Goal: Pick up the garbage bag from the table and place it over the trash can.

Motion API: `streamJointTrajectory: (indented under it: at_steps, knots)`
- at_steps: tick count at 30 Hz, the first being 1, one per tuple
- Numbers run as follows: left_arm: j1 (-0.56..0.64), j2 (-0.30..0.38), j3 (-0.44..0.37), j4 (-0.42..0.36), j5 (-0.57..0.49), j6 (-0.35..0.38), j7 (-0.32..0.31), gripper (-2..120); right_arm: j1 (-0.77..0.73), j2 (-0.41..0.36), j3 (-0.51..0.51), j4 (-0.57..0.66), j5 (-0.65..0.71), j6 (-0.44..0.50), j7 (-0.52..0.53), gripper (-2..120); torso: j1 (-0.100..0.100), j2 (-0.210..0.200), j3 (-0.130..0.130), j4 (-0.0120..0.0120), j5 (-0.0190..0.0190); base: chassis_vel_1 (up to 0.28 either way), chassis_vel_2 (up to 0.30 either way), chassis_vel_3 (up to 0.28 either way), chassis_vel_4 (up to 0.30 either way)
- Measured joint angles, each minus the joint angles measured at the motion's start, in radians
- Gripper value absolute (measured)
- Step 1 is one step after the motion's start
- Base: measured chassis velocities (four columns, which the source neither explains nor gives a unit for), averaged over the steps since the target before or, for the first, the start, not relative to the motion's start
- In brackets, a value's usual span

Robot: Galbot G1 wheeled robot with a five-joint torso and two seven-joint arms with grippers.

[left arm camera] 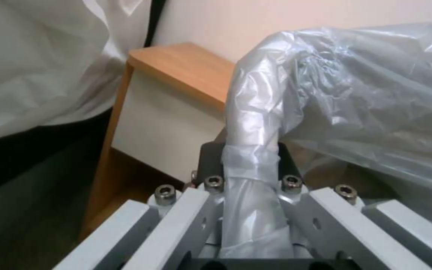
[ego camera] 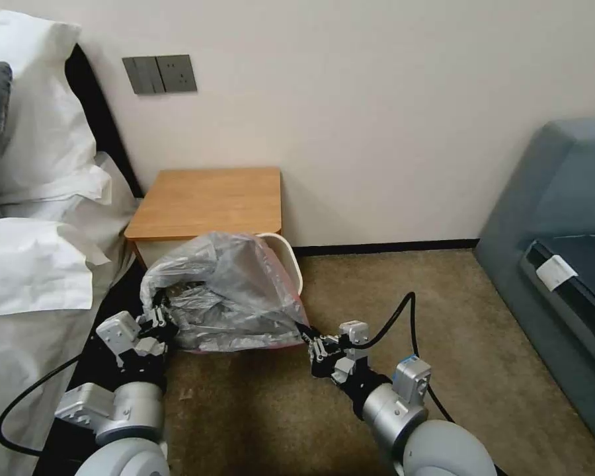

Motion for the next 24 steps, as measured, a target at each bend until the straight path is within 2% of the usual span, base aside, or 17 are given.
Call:
streamJointTrajectory:
  at_steps: [3,6,8,9,11,12,14,16,18,20,22,24]
  knots:
    - [-0.004,0.000,-0.009,0.014,0.010,0.000,-0.001,5,-0.019,-0.013,0.007,0.011,-0.078,0.020,-0.049,0,0.000,0.000,0.000,0.0001,-0.0001,0.000,0.000,0.000,0.000]
    - [-0.013,0.000,-0.021,0.040,0.025,-0.003,-0.002,5,-0.067,-0.059,0.021,0.059,-0.190,0.045,-0.105,15,0.000,0.000,0.000,0.0000,-0.0002,0.000,0.000,0.000,0.000]
    - [-0.014,0.000,-0.022,0.044,0.028,-0.004,-0.002,5,-0.075,-0.068,0.024,0.067,-0.206,0.049,-0.109,17,0.000,0.000,0.000,0.0000,-0.0002,0.000,0.000,0.000,0.000]
    - [-0.018,0.000,-0.024,0.054,0.035,-0.006,-0.001,5,-0.092,-0.085,0.031,0.085,-0.243,0.059,-0.117,25,0.000,0.000,0.000,0.0000,-0.0001,0.000,0.000,0.000,0.000]
    - [-0.021,0.000,-0.025,0.062,0.041,-0.007,-0.001,5,-0.101,-0.093,0.038,0.097,-0.274,0.067,-0.122,28,0.000,0.000,0.000,0.0000,-0.0002,0.000,0.000,0.000,0.000]
    - [-0.026,0.000,-0.025,0.073,0.053,-0.009,0.000,5,-0.103,-0.096,0.048,0.112,-0.308,0.077,-0.123,37,0.000,0.000,0.000,0.0000,-0.0001,0.000,0.000,0.000,0.000]
    - [-0.028,0.000,-0.025,0.076,0.057,-0.010,0.000,5,-0.101,-0.096,0.052,0.119,-0.314,0.077,-0.123,39,0.000,0.000,0.000,0.0001,-0.0001,0.000,0.000,0.000,0.000]
    - [-0.038,0.000,-0.024,0.089,0.069,-0.012,0.002,5,-0.087,-0.094,0.061,0.142,-0.322,0.076,-0.128,52,0.000,0.000,0.000,0.0001,-0.0001,0.000,0.000,0.000,0.000]
    - [-0.039,0.000,-0.024,0.090,0.071,-0.012,0.003,5,-0.081,-0.094,0.061,0.146,-0.323,0.076,-0.131,55,0.000,0.000,0.000,0.0001,-0.0001,0.000,0.000,0.000,0.000]
    - [-0.035,0.000,-0.019,0.090,0.081,-0.018,0.006,5,-0.046,-0.091,0.061,0.138,-0.318,0.076,-0.145,67,0.000,0.000,0.000,0.0000,-0.0001,0.000,0.000,0.000,0.000]
    - [-0.033,0.000,-0.017,0.089,0.085,-0.020,0.006,5,-0.037,-0.090,0.061,0.132,-0.317,0.077,-0.147,68,0.000,0.000,0.000,0.0001,-0.0002,0.000,0.000,0.000,0.000]
    - [-0.023,0.000,-0.005,0.089,0.122,-0.038,0.016,5,0.012,-0.078,0.060,0.091,-0.312,0.084,-0.158,79,0.000,0.000,0.000,0.0001,0.0000,0.000,0.000,0.000,0.000]
